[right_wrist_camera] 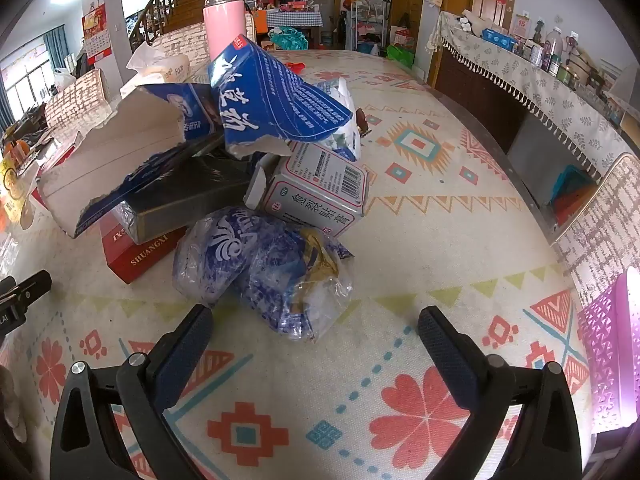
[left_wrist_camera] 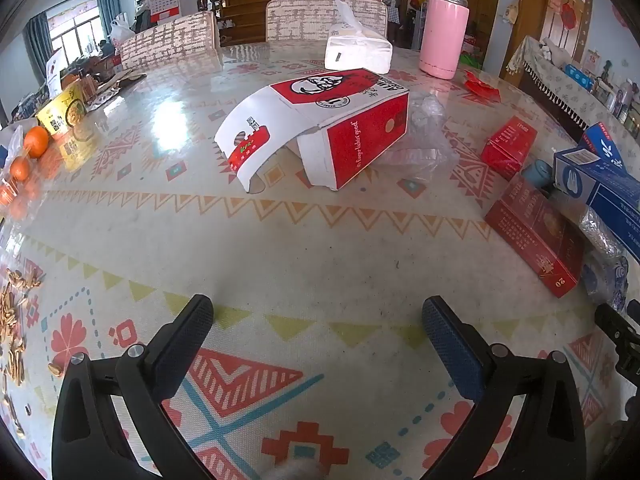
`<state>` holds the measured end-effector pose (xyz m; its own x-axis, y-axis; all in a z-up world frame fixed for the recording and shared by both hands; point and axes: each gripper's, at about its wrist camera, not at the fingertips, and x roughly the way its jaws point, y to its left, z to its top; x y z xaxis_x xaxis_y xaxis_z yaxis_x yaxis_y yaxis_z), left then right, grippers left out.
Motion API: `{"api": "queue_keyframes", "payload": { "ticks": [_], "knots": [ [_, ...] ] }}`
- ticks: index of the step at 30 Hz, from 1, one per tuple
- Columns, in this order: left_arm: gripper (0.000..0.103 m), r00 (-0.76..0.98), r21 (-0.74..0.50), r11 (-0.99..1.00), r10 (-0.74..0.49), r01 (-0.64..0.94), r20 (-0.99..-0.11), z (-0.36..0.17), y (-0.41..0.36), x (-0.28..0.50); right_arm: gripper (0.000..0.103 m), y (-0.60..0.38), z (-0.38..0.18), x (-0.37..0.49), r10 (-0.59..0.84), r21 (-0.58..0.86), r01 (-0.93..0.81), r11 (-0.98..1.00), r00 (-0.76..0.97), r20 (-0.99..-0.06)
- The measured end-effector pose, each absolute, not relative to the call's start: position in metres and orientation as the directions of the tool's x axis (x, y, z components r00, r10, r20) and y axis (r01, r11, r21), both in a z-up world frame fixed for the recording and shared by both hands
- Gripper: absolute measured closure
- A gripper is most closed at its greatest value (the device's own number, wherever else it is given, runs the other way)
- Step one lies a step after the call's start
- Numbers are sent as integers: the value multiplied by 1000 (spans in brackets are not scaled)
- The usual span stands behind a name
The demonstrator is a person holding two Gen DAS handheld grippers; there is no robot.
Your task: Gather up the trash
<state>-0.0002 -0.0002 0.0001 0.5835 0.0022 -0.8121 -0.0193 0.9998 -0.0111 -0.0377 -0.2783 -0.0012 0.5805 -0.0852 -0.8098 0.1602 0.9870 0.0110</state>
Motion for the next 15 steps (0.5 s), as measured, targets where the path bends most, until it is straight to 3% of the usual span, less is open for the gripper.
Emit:
{"api": "queue_keyframes", "payload": {
  "ticks": [15],
  "knots": [
    [0, 565, -7, 999, 15, -37, -825, 5, -4, -6, 0, -277, 0, -43, -62, 16, 126, 992, 587, -807]
  ]
}}
